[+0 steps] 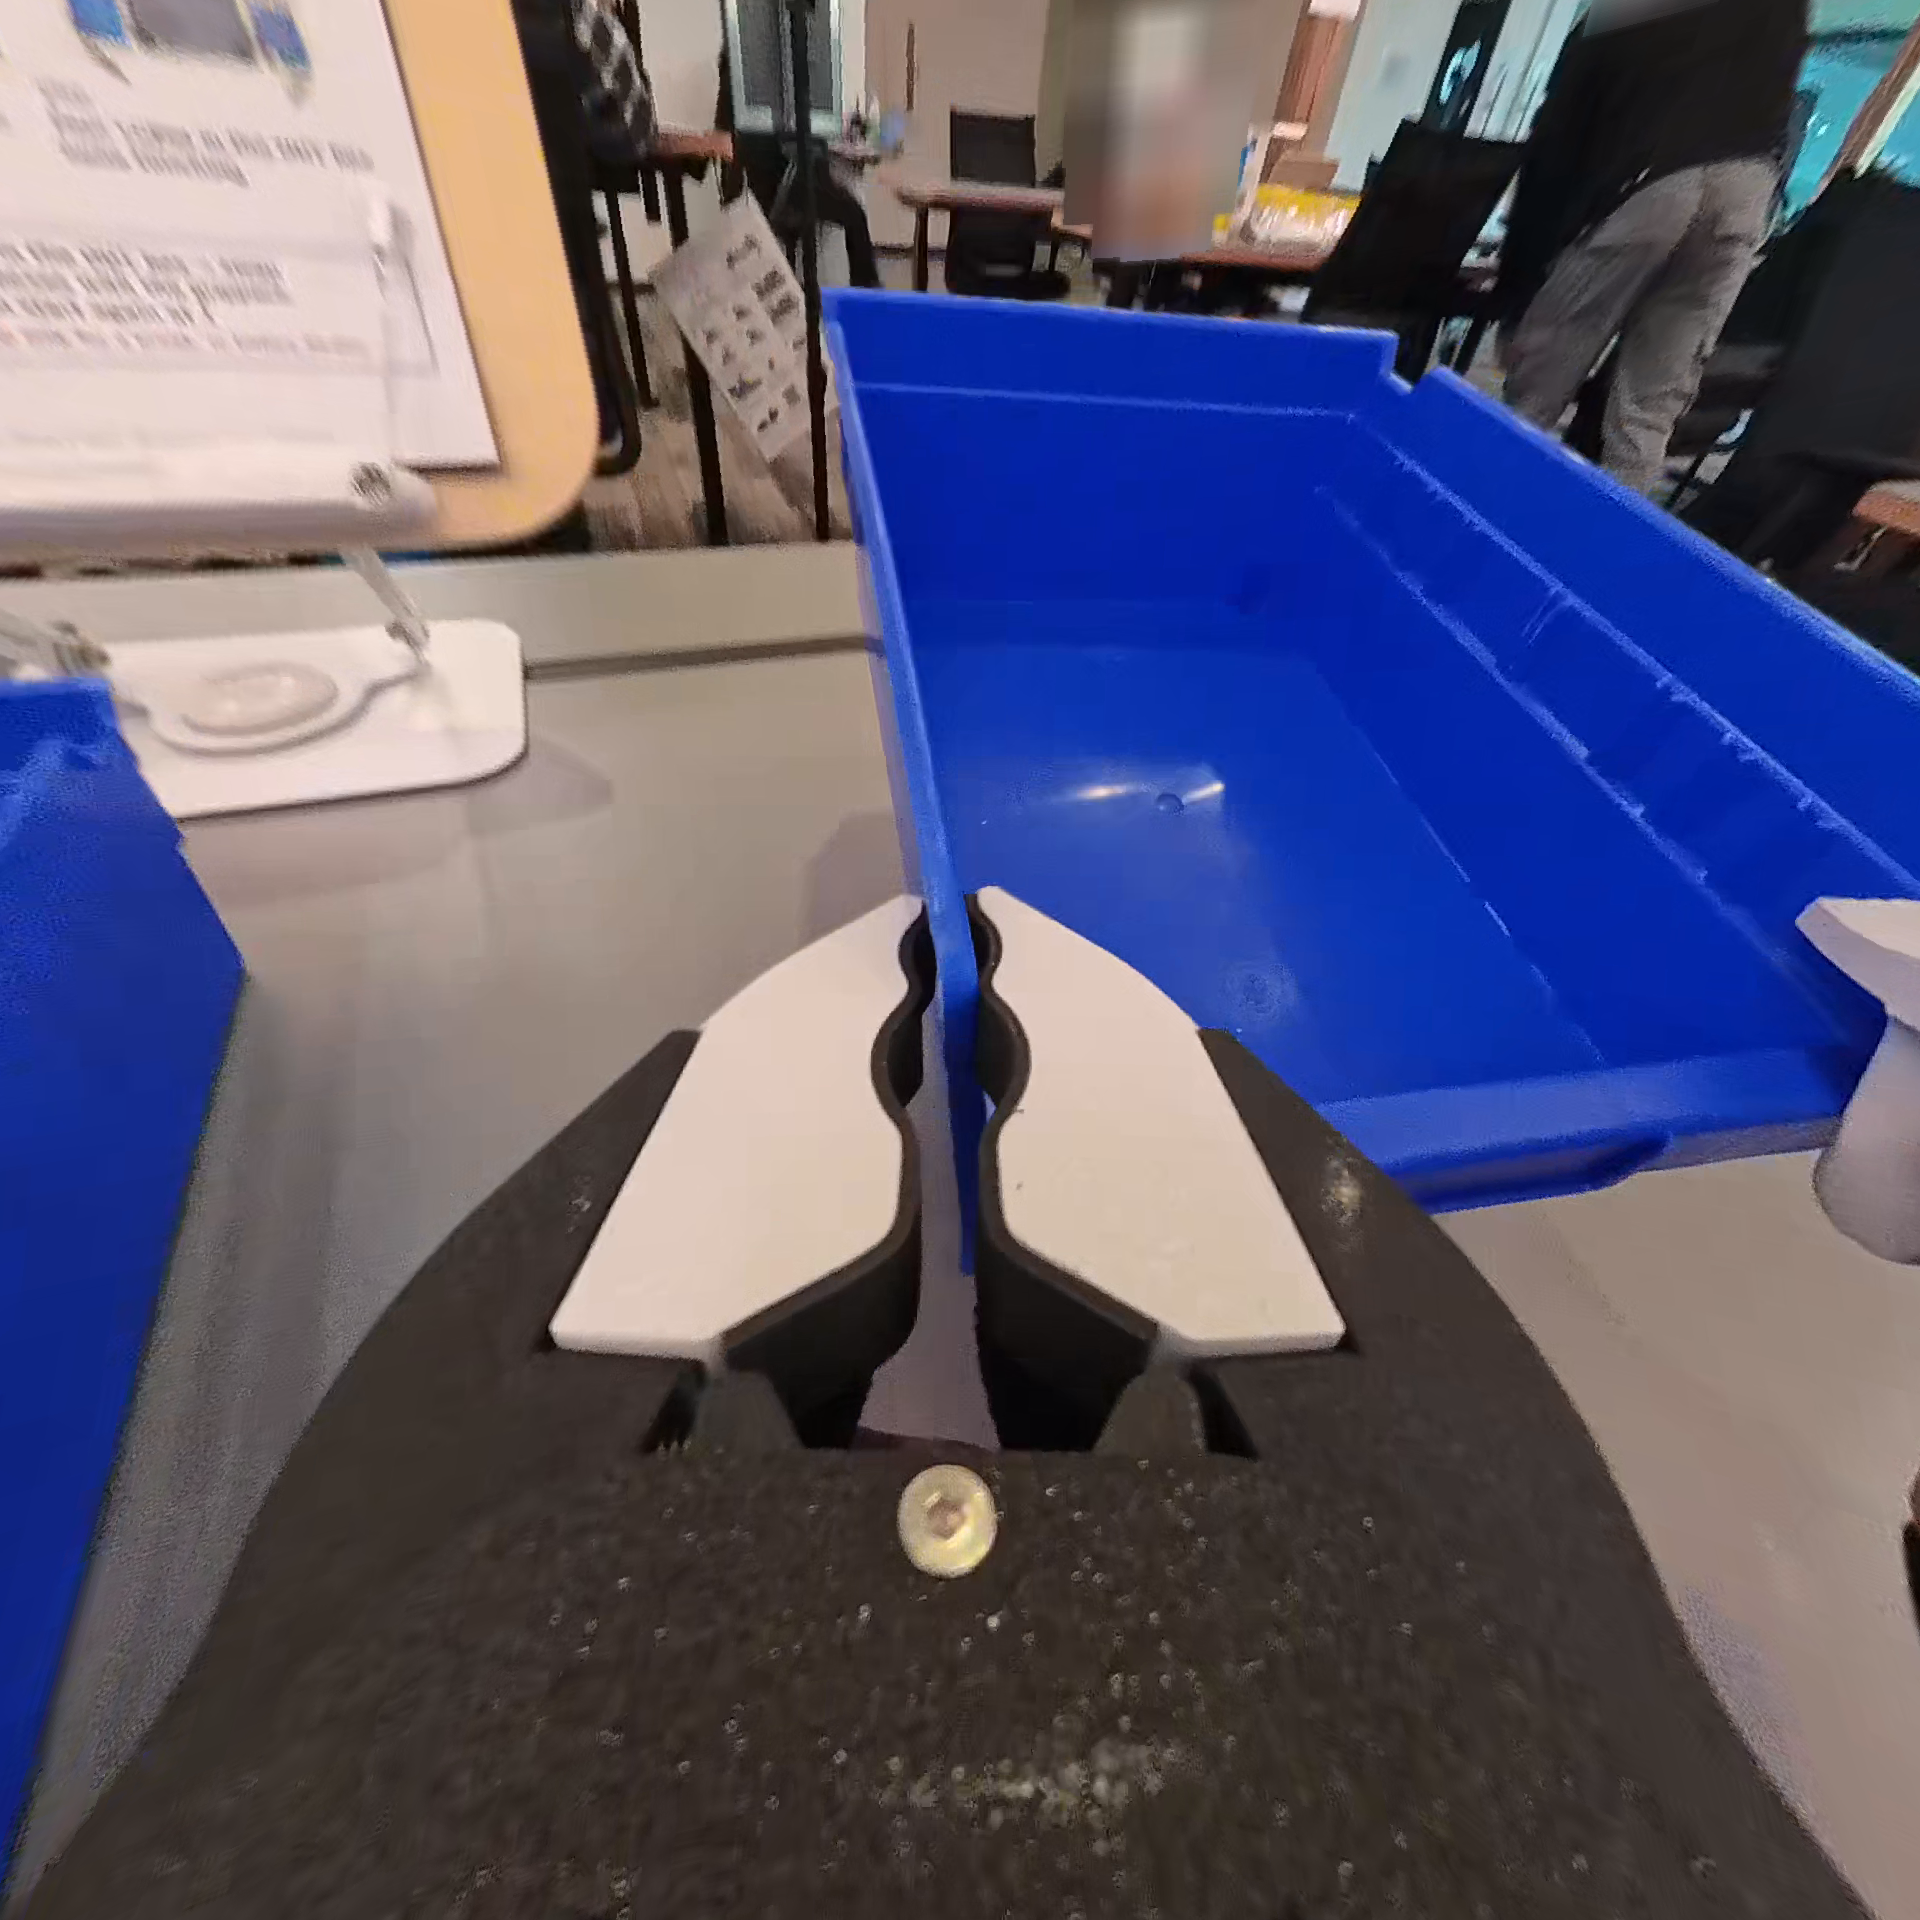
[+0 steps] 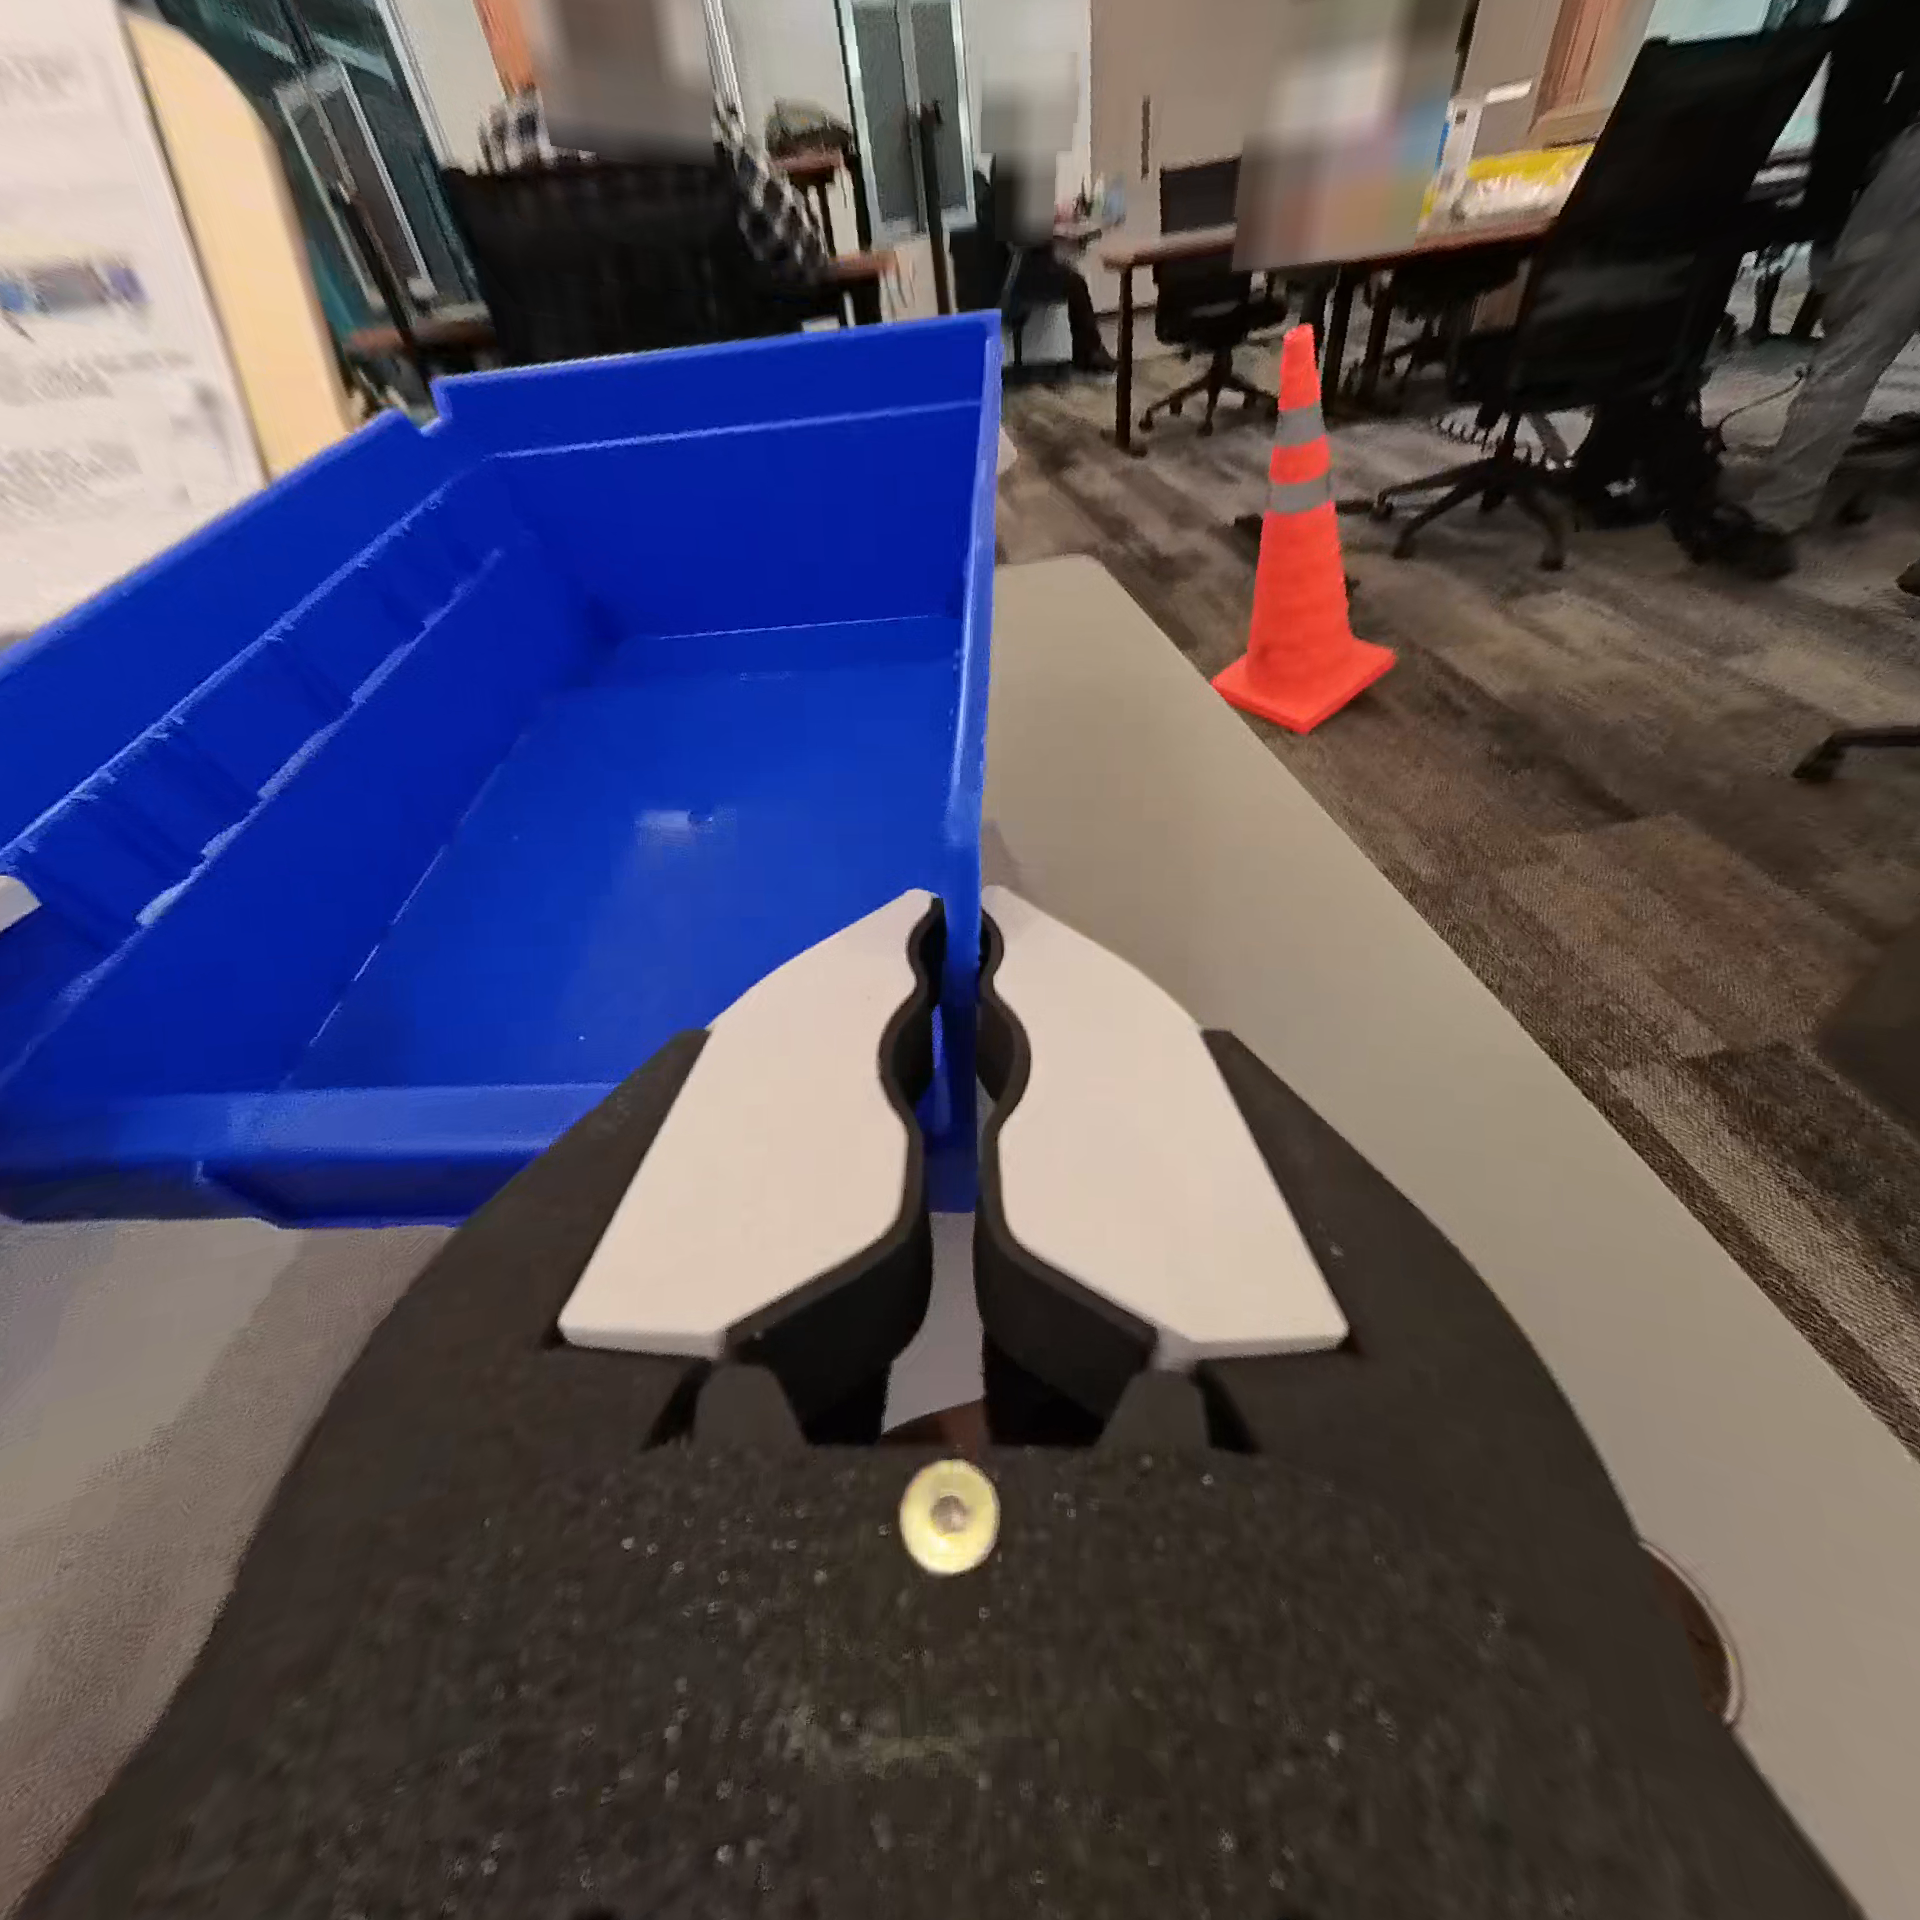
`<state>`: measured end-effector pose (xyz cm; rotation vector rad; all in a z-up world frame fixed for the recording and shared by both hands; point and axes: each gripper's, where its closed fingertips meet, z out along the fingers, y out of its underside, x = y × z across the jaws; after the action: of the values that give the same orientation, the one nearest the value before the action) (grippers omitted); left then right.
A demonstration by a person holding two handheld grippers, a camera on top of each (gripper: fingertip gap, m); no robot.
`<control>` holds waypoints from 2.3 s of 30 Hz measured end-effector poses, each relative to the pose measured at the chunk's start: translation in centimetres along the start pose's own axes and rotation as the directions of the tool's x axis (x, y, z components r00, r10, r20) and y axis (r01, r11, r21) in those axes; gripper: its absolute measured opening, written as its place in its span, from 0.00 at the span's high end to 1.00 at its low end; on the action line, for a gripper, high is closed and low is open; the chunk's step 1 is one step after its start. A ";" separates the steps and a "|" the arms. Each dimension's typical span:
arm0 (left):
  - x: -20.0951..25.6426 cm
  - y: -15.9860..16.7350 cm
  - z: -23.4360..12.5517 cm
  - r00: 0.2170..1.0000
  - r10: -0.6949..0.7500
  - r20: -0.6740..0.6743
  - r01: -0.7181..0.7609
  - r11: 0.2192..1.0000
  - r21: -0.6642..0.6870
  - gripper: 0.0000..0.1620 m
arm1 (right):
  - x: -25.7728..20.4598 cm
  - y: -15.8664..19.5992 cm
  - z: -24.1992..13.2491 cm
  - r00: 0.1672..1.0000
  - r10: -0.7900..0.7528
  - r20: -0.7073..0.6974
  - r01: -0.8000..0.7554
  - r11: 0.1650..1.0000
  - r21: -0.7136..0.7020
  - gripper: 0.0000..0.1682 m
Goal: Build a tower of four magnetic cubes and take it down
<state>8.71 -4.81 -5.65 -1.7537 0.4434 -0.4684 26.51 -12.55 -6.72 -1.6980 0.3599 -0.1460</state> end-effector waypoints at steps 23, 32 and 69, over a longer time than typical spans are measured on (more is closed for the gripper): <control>-1.2 1.0 -8.5 0.917 -0.114 -0.382 0.041 0.980 -0.193 0.63 | 3.4 0.3 -0.3 0.994 0.110 0.027 -0.107 0.990 -0.096 0.75; -22.9 -2.9 -18.9 0.995 0.008 -0.104 -0.017 0.996 -0.089 0.65 | -21.8 -2.3 -5.2 0.887 -0.009 0.461 -0.021 0.998 0.060 0.76; -39.6 5.3 -20.0 0.918 -0.162 0.363 0.204 0.976 -0.080 0.97 | -43.1 8.5 -6.2 0.960 0.074 0.270 -0.054 0.995 -0.082 0.97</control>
<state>-35.62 -1.47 -9.61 -1.9543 0.0487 -0.2490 -17.27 -5.65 -9.37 -1.7495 0.2156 0.1508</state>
